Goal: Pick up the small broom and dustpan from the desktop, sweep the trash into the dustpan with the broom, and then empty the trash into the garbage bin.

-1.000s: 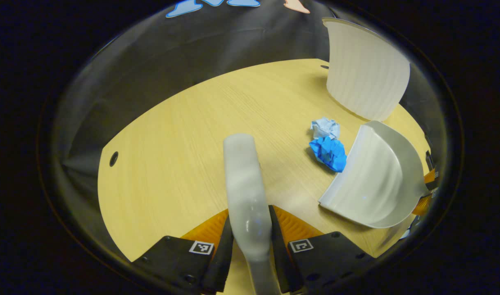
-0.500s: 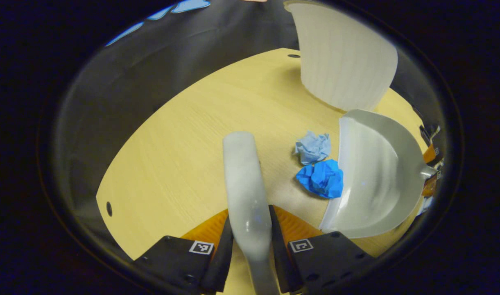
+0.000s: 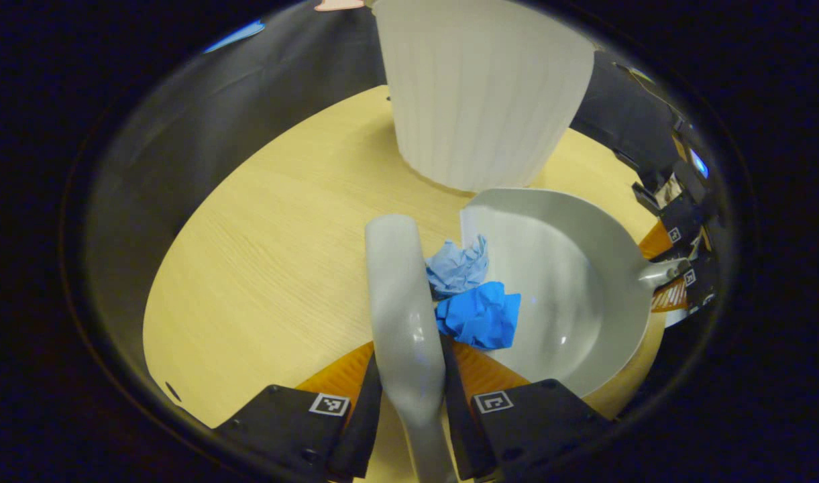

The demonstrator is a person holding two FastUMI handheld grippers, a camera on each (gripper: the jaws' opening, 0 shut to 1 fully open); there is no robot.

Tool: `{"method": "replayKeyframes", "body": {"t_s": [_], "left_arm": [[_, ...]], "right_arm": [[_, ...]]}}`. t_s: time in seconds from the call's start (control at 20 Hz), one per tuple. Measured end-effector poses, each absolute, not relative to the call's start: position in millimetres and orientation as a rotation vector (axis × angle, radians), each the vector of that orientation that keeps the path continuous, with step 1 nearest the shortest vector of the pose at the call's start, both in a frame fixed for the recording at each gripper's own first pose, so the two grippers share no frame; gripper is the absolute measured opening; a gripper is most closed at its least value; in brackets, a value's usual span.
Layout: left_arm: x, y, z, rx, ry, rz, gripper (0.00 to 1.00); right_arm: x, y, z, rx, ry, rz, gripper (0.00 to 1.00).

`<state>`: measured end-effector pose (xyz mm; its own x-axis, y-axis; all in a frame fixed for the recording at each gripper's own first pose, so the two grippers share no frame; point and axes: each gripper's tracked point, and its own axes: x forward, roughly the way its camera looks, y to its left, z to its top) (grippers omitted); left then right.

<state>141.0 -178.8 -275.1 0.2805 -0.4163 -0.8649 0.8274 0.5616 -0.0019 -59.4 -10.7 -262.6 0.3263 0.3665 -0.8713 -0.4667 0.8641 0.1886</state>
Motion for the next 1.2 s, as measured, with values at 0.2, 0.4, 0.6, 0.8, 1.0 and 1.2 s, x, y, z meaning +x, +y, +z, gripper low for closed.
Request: {"method": "replayKeyframes", "body": {"t_s": [0.2, 0.4, 0.6, 0.8, 1.0, 1.2], "left_arm": [[114, -201, -274, 0.463, 0.980, -0.946, 0.53], [100, -202, -262, 0.419, 0.997, -0.948, 0.53], [97, -196, -259, 0.363, 1.011, -0.901, 0.53], [97, -191, -253, 0.313, 0.989, -0.817, 0.53], [86, -173, -247, 0.290, 0.963, -0.749, 0.55], [76, -157, -242, 0.262, 0.948, -0.697, 0.55]], "right_arm": [[-58, -11, -262, -0.096, 1.099, 0.548, 0.35], [-57, -10, -263, -0.074, 1.081, 0.543, 0.35], [-54, -10, -263, -0.071, 1.054, 0.525, 0.35], [-54, -15, -269, -0.067, 1.040, 0.487, 0.30], [-57, -19, -281, -0.036, 1.033, 0.462, 0.30], [-59, -22, -283, -0.040, 1.020, 0.447, 0.30]]}}
